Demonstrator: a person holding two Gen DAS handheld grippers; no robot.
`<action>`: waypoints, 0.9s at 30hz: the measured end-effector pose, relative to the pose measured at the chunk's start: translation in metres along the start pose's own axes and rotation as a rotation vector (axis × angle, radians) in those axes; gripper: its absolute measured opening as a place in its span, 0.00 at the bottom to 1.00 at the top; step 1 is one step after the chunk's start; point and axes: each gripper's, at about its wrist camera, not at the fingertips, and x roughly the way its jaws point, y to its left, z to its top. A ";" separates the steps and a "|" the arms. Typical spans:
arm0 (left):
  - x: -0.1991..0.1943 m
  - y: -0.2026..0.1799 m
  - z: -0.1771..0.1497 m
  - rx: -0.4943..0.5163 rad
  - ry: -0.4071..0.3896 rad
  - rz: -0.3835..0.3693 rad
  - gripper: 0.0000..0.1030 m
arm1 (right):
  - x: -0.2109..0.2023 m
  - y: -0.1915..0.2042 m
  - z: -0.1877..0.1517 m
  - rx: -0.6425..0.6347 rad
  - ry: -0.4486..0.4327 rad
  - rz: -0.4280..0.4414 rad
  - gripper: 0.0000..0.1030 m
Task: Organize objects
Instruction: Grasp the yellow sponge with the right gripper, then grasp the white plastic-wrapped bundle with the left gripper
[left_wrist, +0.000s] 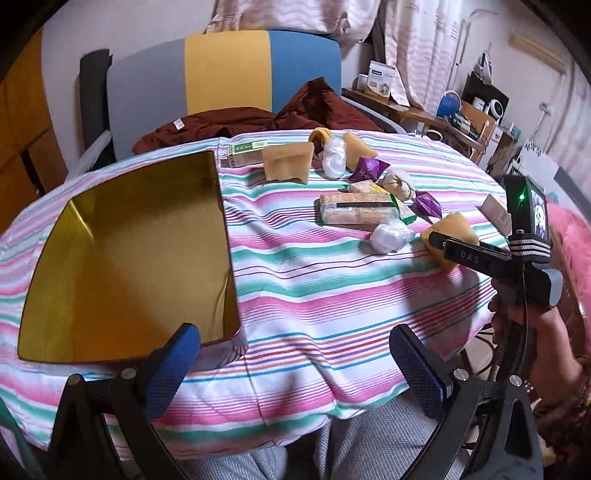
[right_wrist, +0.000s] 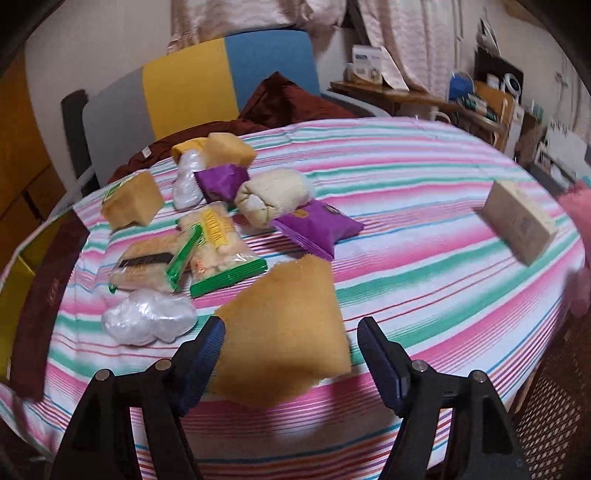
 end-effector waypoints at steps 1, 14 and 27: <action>0.002 -0.003 0.001 0.005 0.001 0.008 1.00 | -0.001 0.002 0.000 -0.014 -0.006 -0.001 0.73; 0.038 -0.038 0.035 0.062 0.016 0.027 1.00 | 0.004 -0.045 -0.005 0.244 -0.002 0.140 0.56; 0.115 -0.090 0.075 0.093 0.133 -0.146 1.00 | 0.002 -0.044 -0.013 0.236 -0.022 0.141 0.56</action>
